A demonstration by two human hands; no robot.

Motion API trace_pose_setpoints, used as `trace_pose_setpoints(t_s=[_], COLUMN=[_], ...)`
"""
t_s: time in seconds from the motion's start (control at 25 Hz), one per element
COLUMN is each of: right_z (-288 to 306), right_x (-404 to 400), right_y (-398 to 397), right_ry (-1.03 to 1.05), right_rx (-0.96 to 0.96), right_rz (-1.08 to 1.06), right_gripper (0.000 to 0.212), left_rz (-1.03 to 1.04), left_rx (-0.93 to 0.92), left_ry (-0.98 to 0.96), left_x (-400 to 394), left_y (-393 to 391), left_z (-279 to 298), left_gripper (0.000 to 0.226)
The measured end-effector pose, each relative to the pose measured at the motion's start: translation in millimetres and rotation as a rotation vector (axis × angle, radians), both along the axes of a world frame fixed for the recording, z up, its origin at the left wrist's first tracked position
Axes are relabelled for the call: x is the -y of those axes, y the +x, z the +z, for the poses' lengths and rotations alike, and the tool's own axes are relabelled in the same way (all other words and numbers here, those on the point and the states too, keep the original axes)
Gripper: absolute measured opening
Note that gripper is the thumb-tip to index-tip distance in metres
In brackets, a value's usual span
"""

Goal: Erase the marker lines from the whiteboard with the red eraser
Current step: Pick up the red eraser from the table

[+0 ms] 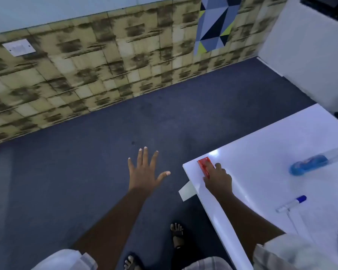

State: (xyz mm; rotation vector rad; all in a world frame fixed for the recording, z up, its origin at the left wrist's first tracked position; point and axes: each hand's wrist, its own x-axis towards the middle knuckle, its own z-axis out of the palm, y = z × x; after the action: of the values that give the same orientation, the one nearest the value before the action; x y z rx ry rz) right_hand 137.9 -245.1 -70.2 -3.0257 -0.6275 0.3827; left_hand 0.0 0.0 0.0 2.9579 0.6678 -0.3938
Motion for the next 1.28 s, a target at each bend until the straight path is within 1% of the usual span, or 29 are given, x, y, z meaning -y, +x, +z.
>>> trace_pose_setpoints(t_s=[0.04, 0.08, 0.24, 0.36, 0.44, 0.52, 0.72, 0.84, 0.96, 1.04, 1.16, 1.28], right_z=[-1, -1, -5, 3, 23, 50, 124, 172, 219, 251, 303, 359], right_x=[2, 0, -3, -22, -51, -87, -202, -281, -364, -422, -505, -588], right_y=[-1, 0, 2, 8, 11, 15, 9, -10, -38, -62, -100, -149], right_ry=[0.012, 0.029, 0.056, 0.050, 0.085, 0.136, 0.287, 0.370, 0.464, 0.518, 0.588, 0.700], right_rx=[-0.014, -0.039, -0.018, 0.006, -0.005, 0.023, 0.114, 0.203, 0.281, 0.343, 0.462, 0.585], right_rz=[-0.013, -0.020, 0.011, 0.121, 0.205, 0.282, 0.523, 0.663, 0.788, 0.867, 0.950, 1.013], right_gripper=[0.065, 0.065, 0.065, 0.068, 0.071, 0.069, 0.062, 0.059, 0.060, 0.061, 0.060, 0.057], left_rz=[0.019, 0.033, 0.080, 0.084, 0.118, 0.160, 0.320, 0.437, 0.526, 0.577, 0.620, 0.671], left_rx=[-0.029, -0.015, -0.038, 0.007, 0.054, 0.084, 0.205, 0.258, 0.327, 0.354, 0.408, 0.451], left_ry=[-0.029, -0.033, -0.048, -0.023, -0.002, 0.029, 0.145, 0.194, 0.246, 0.295, 0.394, 0.481], left_x=[0, -1, -10, -22, -36, -53, -121, -177, -240, -288, -366, -443], left_y=[0, -2, -8, -10, -10, -13, -60, -97, -138, -172, -221, -269], left_z=[-2, -3, -12, -4, 10, 25, 69, 100, 139, 165, 204, 256], left_gripper=[0.125, 0.123, 0.107, 0.104, 0.102, 0.101, 0.107, 0.110, 0.113, 0.109, 0.098, 0.095])
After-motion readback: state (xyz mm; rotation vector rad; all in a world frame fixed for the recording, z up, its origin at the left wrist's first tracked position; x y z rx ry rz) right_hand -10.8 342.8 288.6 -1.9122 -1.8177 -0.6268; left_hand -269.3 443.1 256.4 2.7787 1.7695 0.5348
